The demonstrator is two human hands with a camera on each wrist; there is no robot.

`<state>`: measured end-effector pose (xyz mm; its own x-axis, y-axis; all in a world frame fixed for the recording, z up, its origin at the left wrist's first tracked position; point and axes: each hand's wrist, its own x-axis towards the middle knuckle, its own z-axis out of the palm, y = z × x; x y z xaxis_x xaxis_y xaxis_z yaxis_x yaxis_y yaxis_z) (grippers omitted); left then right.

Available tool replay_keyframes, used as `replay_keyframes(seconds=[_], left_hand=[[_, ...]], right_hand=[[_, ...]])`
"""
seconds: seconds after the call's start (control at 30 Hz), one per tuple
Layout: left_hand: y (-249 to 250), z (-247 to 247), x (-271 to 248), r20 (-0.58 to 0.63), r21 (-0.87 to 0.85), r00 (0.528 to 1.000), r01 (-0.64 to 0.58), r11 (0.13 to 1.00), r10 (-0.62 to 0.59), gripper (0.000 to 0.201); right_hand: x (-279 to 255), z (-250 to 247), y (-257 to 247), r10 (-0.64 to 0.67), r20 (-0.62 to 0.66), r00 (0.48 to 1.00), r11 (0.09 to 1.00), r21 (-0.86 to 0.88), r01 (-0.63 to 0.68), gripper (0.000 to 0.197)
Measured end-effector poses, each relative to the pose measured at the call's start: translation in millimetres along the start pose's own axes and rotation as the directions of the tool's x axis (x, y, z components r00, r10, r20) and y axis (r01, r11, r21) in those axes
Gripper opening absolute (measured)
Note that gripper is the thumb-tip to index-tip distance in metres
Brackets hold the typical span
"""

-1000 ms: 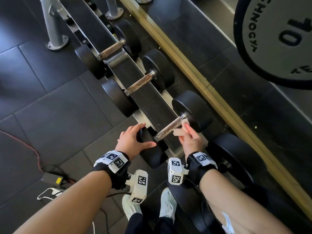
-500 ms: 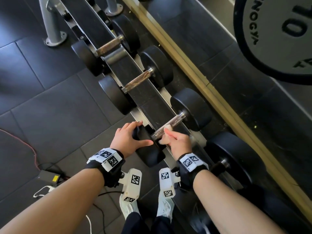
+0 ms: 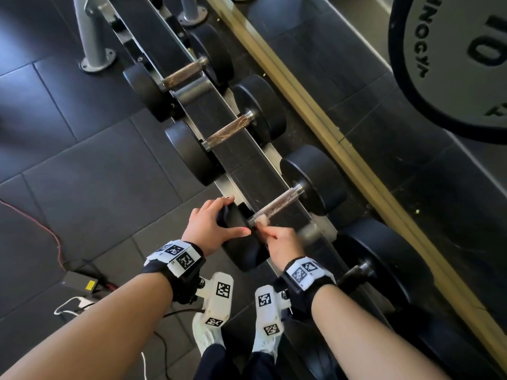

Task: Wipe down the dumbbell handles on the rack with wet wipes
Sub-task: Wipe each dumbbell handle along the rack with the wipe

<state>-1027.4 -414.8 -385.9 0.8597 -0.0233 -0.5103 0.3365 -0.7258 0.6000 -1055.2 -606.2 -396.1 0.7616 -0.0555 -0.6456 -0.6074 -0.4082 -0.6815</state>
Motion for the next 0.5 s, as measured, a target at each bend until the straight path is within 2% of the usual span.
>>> replay_keyframes(seconds=[0.07, 0.1, 0.17, 0.2, 0.3, 0.37, 0.4, 0.5], left_hand=[[2, -1, -1, 0.004, -0.008, 1.0, 0.013, 1.0, -0.013, 0.09], [2, -2, -1, 0.006, -0.012, 1.0, 0.018, 1.0, -0.018, 0.09], [2, -2, -2, 0.009, -0.013, 1.0, 0.024, 1.0, -0.023, 0.09], [2, -2, -2, 0.008, -0.014, 1.0, 0.025, 1.0, -0.025, 0.09], [2, -2, -2, 0.013, -0.019, 0.999, 0.03, 0.999, -0.03, 0.091], [1, -2, -1, 0.015, -0.015, 0.999, 0.038, 0.999, -0.038, 0.09], [2, -2, -2, 0.018, -0.01, 0.999, 0.045, 0.999, -0.045, 0.09], [4, -3, -3, 0.022, 0.008, 0.998, 0.053, 0.999, -0.054, 0.09]], right_hand=[[1, -12, -7, 0.02, -0.065, 0.998, 0.992, 0.122, -0.012, 0.023], [4, -19, -11, 0.051, -0.157, 0.986, 0.979, 0.202, -0.019, 0.025], [9, -32, -16, 0.102, -0.346, 0.933, 0.962, 0.275, -0.004, 0.027], [11, -35, -19, 0.104, -0.379, 0.92, 0.965, 0.262, -0.001, 0.028], [12, -28, -25, 0.12, -0.337, 0.934, 0.977, 0.206, -0.052, 0.029], [9, -15, -24, 0.118, -0.328, 0.937, 0.959, 0.283, -0.022, 0.021], [6, -9, -20, 0.092, -0.292, 0.952, 0.96, 0.28, -0.006, 0.02], [-4, 2, -9, 0.012, -0.061, 0.998, 0.999, 0.051, -0.009, 0.032]])
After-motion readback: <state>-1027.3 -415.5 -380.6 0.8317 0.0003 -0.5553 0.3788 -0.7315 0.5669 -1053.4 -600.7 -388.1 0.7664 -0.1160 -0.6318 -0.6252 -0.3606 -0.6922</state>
